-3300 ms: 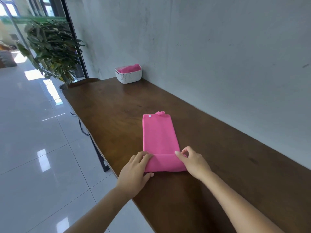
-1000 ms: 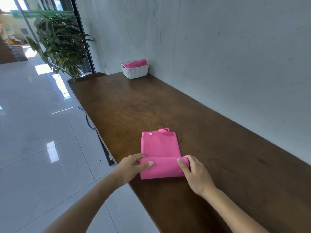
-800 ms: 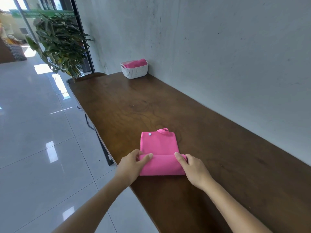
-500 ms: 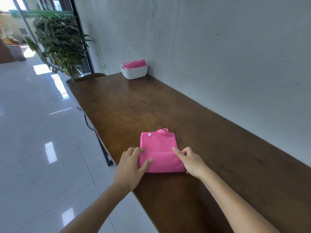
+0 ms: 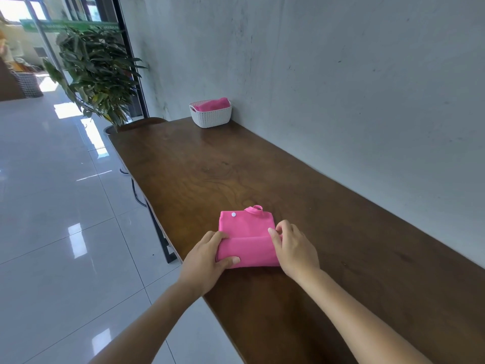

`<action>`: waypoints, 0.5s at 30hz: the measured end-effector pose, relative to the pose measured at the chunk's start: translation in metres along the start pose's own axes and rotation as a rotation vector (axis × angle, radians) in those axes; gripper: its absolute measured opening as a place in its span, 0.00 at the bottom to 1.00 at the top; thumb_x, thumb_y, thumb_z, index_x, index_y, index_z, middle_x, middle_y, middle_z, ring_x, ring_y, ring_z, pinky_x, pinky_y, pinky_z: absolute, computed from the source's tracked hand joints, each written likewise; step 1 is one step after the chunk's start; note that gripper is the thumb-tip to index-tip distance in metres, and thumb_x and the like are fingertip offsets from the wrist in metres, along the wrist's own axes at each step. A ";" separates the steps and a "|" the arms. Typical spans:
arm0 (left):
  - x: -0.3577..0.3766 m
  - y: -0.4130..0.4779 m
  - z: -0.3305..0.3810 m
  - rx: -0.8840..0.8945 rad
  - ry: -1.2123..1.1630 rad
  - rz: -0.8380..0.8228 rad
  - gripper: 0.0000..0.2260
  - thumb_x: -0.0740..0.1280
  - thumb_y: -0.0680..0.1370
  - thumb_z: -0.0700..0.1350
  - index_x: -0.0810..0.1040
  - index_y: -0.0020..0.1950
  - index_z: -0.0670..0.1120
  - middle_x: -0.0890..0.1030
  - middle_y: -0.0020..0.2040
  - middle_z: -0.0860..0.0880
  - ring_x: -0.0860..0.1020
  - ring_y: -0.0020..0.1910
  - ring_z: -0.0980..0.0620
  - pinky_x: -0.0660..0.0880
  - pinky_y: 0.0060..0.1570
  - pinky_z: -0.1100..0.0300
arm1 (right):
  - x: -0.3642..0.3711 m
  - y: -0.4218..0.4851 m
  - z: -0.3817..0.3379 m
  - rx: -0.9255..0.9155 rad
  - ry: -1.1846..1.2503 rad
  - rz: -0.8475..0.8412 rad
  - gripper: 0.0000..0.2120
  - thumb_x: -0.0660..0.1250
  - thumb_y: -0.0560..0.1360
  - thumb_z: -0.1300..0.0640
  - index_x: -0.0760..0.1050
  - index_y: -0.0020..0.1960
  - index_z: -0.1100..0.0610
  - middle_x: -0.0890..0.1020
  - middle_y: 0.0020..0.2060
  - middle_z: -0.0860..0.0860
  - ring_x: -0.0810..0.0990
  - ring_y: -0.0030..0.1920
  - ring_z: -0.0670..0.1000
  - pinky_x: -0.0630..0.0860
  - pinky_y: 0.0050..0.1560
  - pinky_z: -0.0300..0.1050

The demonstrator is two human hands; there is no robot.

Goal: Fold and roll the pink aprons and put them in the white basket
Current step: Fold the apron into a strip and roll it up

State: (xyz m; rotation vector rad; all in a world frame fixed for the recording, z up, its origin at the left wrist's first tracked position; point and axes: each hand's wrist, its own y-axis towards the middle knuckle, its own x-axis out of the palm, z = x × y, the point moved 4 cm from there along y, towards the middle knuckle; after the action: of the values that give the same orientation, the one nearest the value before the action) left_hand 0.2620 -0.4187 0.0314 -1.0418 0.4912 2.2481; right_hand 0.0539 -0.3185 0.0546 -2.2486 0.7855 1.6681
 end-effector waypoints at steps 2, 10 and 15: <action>-0.002 0.004 0.000 -0.018 -0.013 -0.037 0.27 0.68 0.76 0.65 0.69 0.71 0.55 0.72 0.61 0.58 0.75 0.56 0.57 0.79 0.55 0.56 | 0.001 -0.008 -0.001 -0.105 0.021 0.094 0.17 0.47 0.83 0.40 0.68 0.54 0.49 0.75 0.49 0.45 0.74 0.43 0.43 0.61 0.31 0.31; 0.000 0.016 -0.001 -0.096 -0.061 -0.297 0.39 0.59 0.66 0.79 0.70 0.68 0.56 0.76 0.60 0.56 0.78 0.56 0.54 0.82 0.55 0.52 | 0.017 -0.042 0.020 -0.102 0.229 0.031 0.28 0.46 0.80 0.32 0.63 0.73 0.45 0.70 0.69 0.42 0.70 0.60 0.39 0.71 0.49 0.29; 0.001 0.015 -0.005 -0.161 -0.217 -0.394 0.45 0.61 0.57 0.85 0.75 0.61 0.55 0.82 0.55 0.55 0.82 0.52 0.53 0.82 0.53 0.50 | 0.017 -0.050 0.028 -0.060 0.345 0.002 0.29 0.49 0.78 0.28 0.65 0.72 0.43 0.72 0.67 0.41 0.72 0.61 0.41 0.77 0.53 0.35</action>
State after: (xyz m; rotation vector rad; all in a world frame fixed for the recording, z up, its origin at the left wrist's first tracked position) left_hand 0.2543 -0.4319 0.0287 -0.8691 0.0080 2.0339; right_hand 0.0623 -0.2680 0.0233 -2.6184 0.8185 1.3351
